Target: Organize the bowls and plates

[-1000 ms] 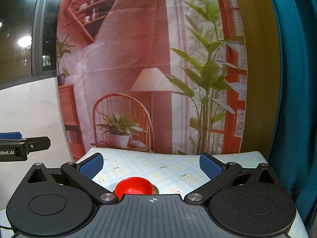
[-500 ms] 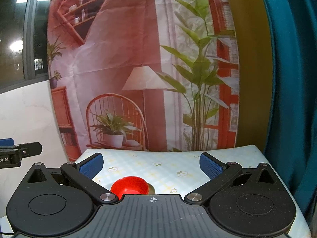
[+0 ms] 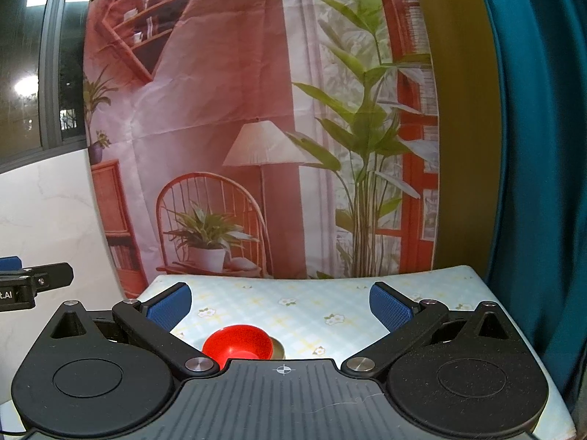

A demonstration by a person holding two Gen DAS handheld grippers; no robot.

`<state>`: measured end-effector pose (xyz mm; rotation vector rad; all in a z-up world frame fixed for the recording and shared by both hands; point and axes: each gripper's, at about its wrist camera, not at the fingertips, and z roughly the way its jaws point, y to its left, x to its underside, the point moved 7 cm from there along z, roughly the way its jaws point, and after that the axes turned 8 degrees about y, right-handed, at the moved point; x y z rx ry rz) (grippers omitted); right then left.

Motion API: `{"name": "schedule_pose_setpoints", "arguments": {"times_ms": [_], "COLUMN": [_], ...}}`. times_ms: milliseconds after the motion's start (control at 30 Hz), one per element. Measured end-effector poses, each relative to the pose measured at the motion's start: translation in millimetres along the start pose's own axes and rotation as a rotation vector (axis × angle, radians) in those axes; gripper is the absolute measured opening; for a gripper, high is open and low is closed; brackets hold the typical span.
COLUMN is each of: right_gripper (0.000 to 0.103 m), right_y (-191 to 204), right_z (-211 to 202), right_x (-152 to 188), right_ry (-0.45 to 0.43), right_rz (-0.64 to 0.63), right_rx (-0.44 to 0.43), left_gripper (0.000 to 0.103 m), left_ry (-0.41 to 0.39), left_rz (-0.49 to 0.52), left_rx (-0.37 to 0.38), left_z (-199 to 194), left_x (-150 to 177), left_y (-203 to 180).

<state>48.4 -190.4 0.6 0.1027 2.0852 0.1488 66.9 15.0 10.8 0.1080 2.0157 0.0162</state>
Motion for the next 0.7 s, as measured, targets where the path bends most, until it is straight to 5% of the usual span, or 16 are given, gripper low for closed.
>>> {"name": "schedule_pose_setpoints", "arguments": {"times_ms": [700], "right_gripper": [0.103], "right_y": [0.6], "right_z": [0.2], "right_x": [0.8], "right_ry": [0.002], "right_rz": [0.002], "right_rx": [-0.001], "left_gripper": [0.103], "left_ry": [-0.021], "left_rz": [0.006], "left_rx": [0.010], "left_z": [-3.2], "left_x": [0.6], "left_y": [-2.3]}}
